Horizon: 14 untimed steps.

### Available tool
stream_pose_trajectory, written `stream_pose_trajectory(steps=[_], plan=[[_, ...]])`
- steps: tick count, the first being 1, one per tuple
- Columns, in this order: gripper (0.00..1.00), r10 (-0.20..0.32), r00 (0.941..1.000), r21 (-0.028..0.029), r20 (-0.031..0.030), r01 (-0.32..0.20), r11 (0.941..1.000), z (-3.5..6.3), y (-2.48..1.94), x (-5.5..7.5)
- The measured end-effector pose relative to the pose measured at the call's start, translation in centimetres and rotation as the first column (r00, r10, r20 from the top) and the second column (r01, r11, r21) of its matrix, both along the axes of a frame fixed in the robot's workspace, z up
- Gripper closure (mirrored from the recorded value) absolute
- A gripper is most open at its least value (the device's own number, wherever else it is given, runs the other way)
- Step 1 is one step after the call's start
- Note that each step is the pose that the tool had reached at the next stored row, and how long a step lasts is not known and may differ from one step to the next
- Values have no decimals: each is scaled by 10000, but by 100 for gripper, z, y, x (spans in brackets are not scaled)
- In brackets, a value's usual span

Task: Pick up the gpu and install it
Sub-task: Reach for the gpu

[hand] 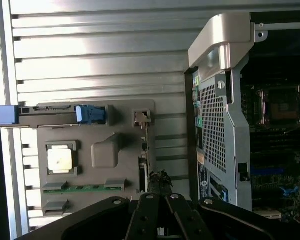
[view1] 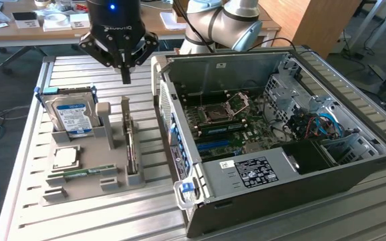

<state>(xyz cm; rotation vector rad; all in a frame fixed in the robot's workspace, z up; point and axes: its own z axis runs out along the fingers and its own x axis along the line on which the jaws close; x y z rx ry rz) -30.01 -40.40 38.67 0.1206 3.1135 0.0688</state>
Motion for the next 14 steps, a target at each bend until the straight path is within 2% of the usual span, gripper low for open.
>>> stream_pose_trajectory(steps=[11, 14], plan=[[89, 2, 10000, 0, 1, -2, 10000, 0, -309, -25], [89, 1, 10000, 0, 0, -1, 10000, -1, -362, -30]])
